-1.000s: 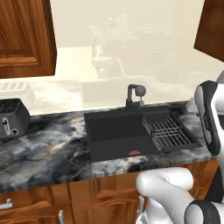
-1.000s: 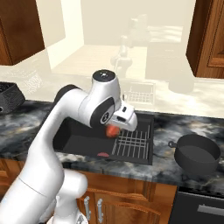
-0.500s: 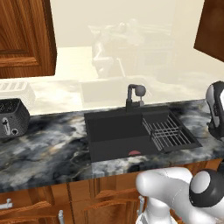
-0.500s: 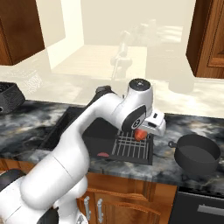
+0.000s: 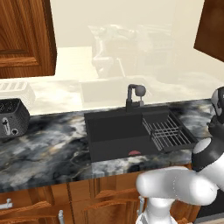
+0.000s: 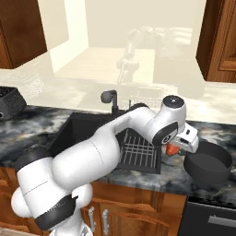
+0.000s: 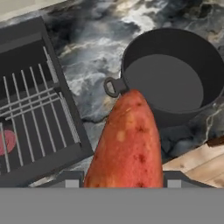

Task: Dump the sweet potato from the pot into the sink. Then turn on the water and wash the sweet potato. Then turn off the water and put the sweet potato back in the pot.

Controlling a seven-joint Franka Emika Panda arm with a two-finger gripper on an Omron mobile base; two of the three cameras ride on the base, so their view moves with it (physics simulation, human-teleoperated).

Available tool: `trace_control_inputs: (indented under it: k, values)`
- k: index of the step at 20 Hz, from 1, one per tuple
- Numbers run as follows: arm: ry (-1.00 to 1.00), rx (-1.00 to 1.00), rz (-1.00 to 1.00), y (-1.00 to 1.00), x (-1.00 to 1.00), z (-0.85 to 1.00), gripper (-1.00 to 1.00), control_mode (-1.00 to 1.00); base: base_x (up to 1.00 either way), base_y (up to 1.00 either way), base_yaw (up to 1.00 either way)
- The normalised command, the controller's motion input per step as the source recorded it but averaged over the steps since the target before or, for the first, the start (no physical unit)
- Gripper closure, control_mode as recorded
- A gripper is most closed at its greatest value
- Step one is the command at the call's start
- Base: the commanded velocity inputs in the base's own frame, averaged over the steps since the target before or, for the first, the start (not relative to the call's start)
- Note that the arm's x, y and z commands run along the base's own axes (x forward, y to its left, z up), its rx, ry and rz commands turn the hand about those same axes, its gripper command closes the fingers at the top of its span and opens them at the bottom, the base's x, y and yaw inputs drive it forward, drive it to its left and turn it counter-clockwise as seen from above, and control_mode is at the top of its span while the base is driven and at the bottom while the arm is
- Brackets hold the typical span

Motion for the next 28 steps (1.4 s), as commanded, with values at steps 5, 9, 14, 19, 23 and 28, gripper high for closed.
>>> trace_control_inputs:
  k: [5,9,14,19,23,28]
  values:
    - [0.11,0.04,-0.06,-0.75,0.35,-0.18,1.0,-1.0,0.0,0.0,0.0]
    - [0.19,0.1,-0.02,-0.63,0.38,-0.08,1.0,-1.0,0.0,0.0,0.0]
    - [0.15,0.15,0.0,-0.62,0.43,-0.16,1.0,-1.0,0.0,0.0,0.0]
    - [0.11,0.19,0.0,-0.67,0.31,-0.38,1.0,-1.0,0.0,0.0,0.0]
    - [0.04,0.18,0.0,-0.64,0.3,-0.28,1.0,-1.0,0.0,0.0,0.0]
    - [-0.01,0.16,0.0,-0.58,0.05,0.51,1.0,-1.0,0.0,0.0,0.0]
